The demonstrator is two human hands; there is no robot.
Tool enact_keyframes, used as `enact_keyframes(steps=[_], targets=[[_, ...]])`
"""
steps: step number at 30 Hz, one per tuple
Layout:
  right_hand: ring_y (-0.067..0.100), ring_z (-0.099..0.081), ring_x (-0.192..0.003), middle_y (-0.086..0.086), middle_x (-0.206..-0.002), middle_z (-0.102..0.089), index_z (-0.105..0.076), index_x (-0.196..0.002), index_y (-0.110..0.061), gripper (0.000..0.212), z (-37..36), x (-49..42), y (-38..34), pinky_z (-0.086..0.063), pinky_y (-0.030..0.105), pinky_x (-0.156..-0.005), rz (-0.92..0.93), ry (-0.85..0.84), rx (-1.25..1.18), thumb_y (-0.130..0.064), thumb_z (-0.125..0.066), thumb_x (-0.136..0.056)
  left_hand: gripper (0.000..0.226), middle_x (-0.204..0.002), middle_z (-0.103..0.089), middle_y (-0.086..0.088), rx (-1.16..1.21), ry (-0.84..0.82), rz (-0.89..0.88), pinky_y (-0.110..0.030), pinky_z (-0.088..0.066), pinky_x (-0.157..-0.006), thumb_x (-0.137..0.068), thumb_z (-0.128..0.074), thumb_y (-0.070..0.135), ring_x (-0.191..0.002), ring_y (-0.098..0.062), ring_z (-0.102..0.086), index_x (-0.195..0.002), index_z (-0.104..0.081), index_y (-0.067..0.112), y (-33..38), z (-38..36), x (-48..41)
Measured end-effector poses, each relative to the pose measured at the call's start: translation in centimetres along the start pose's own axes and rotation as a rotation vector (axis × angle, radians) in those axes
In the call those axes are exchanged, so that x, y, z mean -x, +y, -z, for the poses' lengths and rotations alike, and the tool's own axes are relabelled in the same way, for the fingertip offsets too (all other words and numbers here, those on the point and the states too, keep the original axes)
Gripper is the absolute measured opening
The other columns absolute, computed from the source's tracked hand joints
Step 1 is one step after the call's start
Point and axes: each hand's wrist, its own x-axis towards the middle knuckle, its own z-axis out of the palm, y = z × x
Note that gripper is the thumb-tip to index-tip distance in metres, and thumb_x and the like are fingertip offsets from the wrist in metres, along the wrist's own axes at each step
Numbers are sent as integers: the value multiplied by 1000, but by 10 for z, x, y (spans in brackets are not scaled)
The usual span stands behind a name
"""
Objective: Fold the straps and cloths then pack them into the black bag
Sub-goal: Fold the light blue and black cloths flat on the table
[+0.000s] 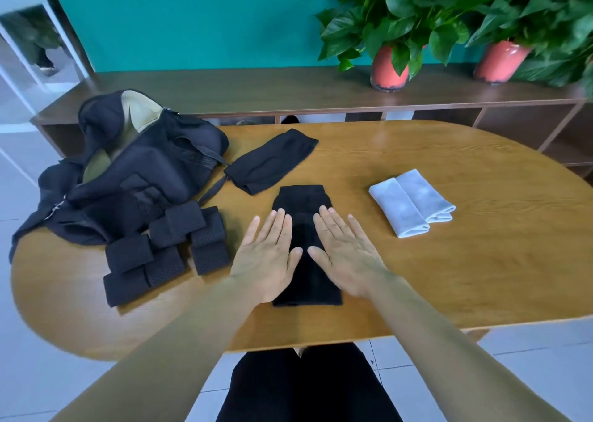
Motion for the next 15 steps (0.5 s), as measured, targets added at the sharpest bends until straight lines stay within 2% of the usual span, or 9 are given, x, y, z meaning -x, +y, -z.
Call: enact_keyframes(steps=[3, 6, 15], targets=[[7, 24, -141, -4, -156, 22, 13, -150, -18, 60, -10, 18, -14, 12, 36, -118, 20, -20, -22, -46, -8, -101, 64, -159, 17, -5, -1, 5, -18, -38, 17, -116, -97, 5, 46, -144, -15, 20, -150, 14, 10, 10, -2, 17], [7, 23, -141, -4, -157, 21, 13, -150, -19, 61, -22, 27, -16, 11, 35, -118, -2, -52, -20, -49, -8, -101, 61, -159, 15, -3, 10, -63, 3, -40, 15, -117, -101, -3, 44, -145, -14, 19, -150, 13, 12, 12, -9, 32], [8, 21, -142, -4, -157, 19, 12, -150, -20, 63, -27, 39, -14, 8, 36, -119, -24, -57, 7, -51, -7, -99, 63, -160, 14, -2, 13, -89, 20, -42, 13, -118, -99, 0, 48, -145, -14, 18, -150, 13, 13, 14, -14, 45]])
